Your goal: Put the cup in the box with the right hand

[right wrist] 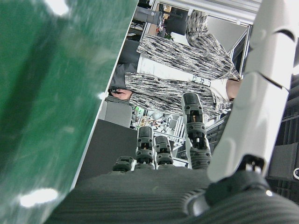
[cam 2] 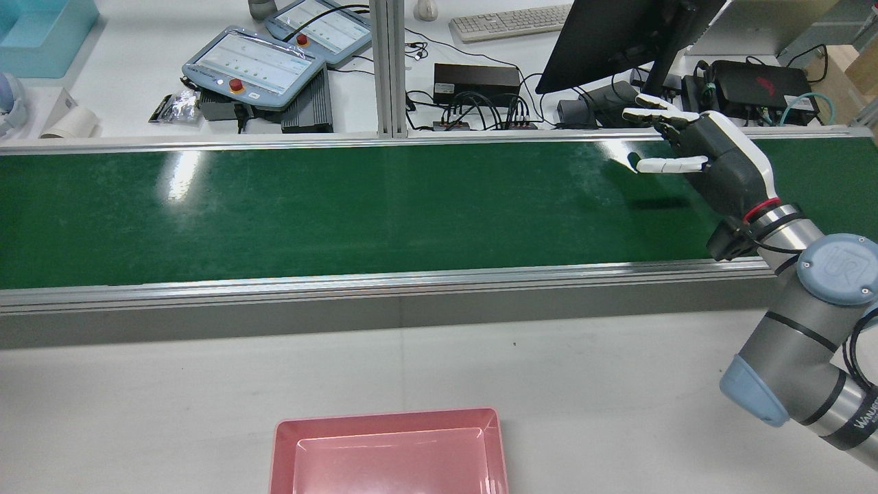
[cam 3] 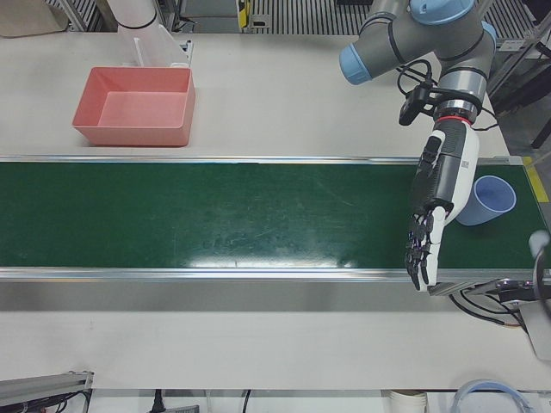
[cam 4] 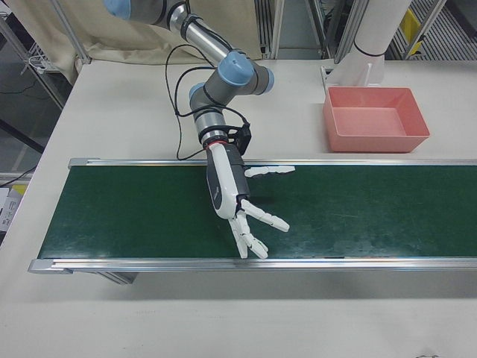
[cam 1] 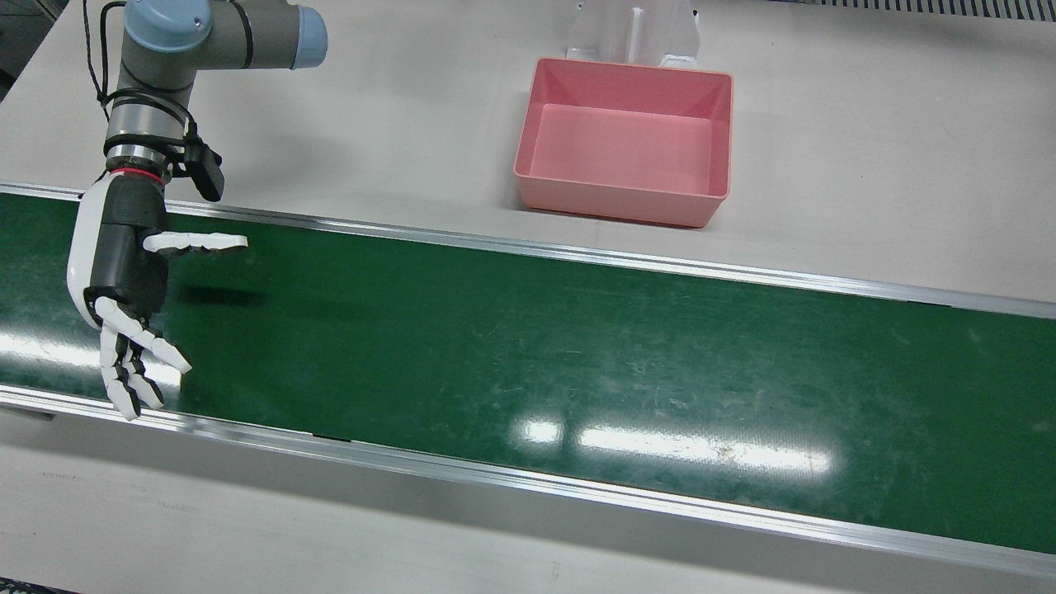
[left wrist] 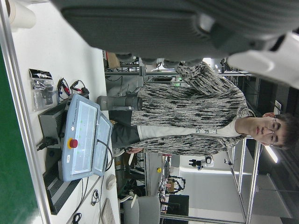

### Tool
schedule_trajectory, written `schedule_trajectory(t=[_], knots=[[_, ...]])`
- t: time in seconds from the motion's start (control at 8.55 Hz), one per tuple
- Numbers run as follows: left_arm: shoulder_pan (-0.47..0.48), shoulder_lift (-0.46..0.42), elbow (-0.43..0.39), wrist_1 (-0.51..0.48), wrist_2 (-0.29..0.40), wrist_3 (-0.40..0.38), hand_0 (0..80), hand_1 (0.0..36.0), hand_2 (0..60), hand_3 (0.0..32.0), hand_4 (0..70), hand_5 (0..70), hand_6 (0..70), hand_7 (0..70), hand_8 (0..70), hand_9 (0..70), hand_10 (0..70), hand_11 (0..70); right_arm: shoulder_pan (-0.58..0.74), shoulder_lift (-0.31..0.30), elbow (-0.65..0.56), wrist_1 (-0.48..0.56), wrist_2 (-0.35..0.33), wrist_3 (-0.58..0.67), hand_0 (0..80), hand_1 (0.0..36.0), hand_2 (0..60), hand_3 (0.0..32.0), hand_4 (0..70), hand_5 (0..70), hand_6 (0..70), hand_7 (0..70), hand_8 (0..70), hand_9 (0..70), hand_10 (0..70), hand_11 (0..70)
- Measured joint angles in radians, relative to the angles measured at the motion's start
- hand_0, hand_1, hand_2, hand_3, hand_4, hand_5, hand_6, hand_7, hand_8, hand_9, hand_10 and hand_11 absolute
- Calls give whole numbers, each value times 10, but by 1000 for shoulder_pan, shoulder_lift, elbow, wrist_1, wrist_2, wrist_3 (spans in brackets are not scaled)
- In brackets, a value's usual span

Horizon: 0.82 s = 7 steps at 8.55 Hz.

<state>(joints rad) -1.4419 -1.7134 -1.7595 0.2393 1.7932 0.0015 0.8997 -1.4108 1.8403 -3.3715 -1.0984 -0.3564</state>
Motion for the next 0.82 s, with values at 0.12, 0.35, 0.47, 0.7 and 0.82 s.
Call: schedule_trajectory(t=[0.12, 0.35, 0.47, 0.7, 0.82], knots=[[0, 0, 0, 0, 0, 0, 0, 0, 0, 0, 0, 0, 0, 0, 0, 0, 0, 0, -5, 5, 0, -1, 2, -10, 518, 133, 32, 0, 205, 57, 57, 195, 115, 205, 20, 45], [0, 0, 0, 0, 0, 0, 0, 0, 0, 0, 0, 0, 0, 0, 0, 0, 0, 0, -10, 7, -6, -1, 3, -22, 519, 125, 0, 0, 196, 59, 57, 188, 114, 203, 26, 54], [0, 0, 0, 0, 0, 0, 0, 0, 0, 0, 0, 0, 0, 0, 0, 0, 0, 0, -12, 7, -8, 0, 5, -25, 515, 135, 34, 0, 185, 59, 57, 189, 114, 203, 26, 54], [0, 0, 0, 0, 0, 0, 0, 0, 0, 0, 0, 0, 0, 0, 0, 0, 0, 0, -31, 6, -9, 1, 29, -27, 507, 143, 71, 0, 173, 58, 57, 189, 113, 201, 27, 55], [0, 0, 0, 0, 0, 0, 0, 0, 0, 0, 0, 0, 0, 0, 0, 0, 0, 0, -45, 6, -9, 1, 44, -27, 500, 151, 107, 0, 167, 57, 57, 190, 113, 202, 25, 53]])
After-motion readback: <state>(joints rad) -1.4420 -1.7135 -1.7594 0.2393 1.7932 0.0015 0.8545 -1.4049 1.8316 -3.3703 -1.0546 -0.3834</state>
